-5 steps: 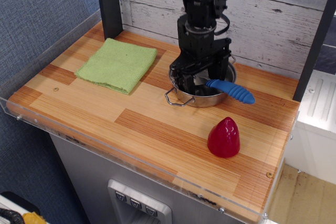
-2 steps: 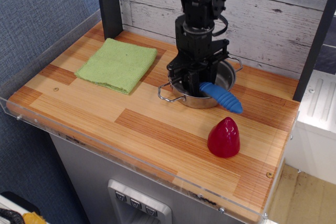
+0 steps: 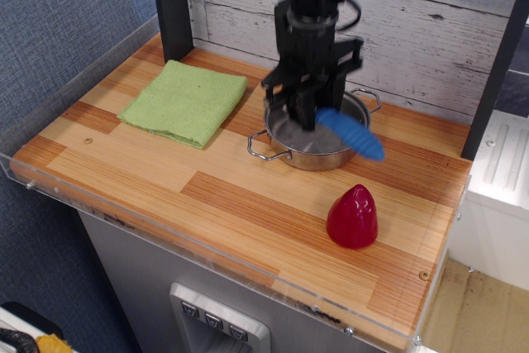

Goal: Place the fork below the napkin

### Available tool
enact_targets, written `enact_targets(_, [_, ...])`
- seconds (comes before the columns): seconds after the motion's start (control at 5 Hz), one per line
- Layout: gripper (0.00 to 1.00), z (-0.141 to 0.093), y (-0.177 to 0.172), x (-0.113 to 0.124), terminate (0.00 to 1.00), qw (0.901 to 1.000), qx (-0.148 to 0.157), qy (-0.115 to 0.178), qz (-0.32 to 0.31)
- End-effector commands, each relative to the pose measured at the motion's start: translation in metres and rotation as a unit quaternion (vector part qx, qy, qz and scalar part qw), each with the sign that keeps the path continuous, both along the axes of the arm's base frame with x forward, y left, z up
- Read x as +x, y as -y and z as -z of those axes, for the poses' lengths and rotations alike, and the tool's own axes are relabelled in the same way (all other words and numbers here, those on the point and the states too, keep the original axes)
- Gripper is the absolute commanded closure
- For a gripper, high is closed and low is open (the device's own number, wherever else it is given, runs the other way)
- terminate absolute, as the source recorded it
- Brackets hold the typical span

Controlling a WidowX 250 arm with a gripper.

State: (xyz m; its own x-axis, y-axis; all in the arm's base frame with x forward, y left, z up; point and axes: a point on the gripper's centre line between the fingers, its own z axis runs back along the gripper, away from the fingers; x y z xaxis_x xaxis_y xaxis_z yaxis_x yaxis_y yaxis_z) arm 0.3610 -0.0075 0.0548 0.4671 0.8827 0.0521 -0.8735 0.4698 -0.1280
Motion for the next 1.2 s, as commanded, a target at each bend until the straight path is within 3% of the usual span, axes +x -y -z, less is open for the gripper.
enact_targets(0.0, [1.0,-0.063,-0.014,-0.009,0.0,0.9968,0.033,0.053,0.051])
enact_targets(0.2, [1.0,-0.073,-0.035,-0.027,0.0,0.9965,0.052,0.044,0.049])
enact_targets(0.4, [1.0,-0.078,-0.053,-0.042,0.0,0.9918,0.093,0.026,0.083])
enact_targets(0.6, [1.0,-0.075,-0.07,-0.063,0.0,0.9862,0.131,0.028,0.098])
enact_targets(1.0, [1.0,-0.046,-0.118,-0.099,0.0,0.9913,0.131,-0.006,0.002])
